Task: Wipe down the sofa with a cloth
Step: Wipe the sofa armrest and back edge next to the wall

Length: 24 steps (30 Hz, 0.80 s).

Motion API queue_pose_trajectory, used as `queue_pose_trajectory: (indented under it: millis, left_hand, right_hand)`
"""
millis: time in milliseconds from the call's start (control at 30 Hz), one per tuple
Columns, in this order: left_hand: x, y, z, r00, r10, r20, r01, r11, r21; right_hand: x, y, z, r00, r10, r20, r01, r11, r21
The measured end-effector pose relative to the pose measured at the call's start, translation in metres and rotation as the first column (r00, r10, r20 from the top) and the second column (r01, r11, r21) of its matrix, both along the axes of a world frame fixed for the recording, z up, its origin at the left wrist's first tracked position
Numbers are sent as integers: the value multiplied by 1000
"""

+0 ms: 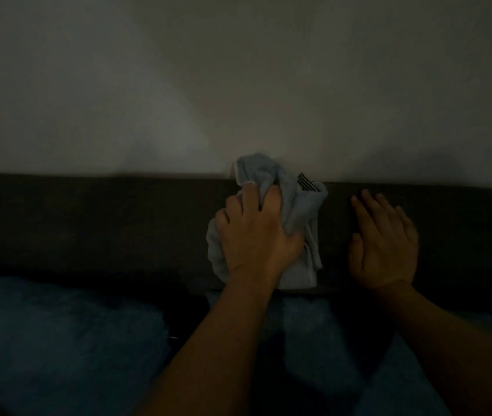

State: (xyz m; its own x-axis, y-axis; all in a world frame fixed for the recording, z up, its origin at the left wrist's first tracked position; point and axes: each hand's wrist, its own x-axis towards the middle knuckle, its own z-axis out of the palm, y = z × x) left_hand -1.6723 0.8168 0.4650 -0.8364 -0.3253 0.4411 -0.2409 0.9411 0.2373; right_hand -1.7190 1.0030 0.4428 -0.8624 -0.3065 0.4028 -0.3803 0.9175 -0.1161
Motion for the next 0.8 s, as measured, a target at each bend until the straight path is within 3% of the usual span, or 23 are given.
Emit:
queue_pose_trajectory:
  millis: [167,333,467,567,633,700,733,800]
  left_hand:
    - [-1,0,-1,999,8,-51,-10,999,-49]
    - [-2,2,0,999,29,-45,-31,998,-48]
    - [-2,2,-2,997,45,-60,-49,997,-56]
    - [-3,4,-3,995,75,-60,-80,994,-78]
    - [-5,16,5,977,213,-31,-213,977,6]
    - [-14,51,18,910,413,33,-413,900,139]
    - [-21,75,23,897,436,69,-441,882,163]
    - [-32,123,25,946,318,67,-325,936,134]
  right_hand:
    - [1,2,8,999,-6,43,7,1000,-15]
    - [-19,46,32,981,142,129,-151,986,66]
    - [-45,107,31,992,-79,103,64,988,140]
    - [-49,106,22,993,-76,92,66,993,99]
    - [-52,104,21,996,-44,81,40,998,55]
    - [-53,108,19,996,-25,81,23,999,26]
    - [-53,110,19,996,-16,84,15,1000,13]
    - [-53,109,18,995,15,95,-15,1000,-1]
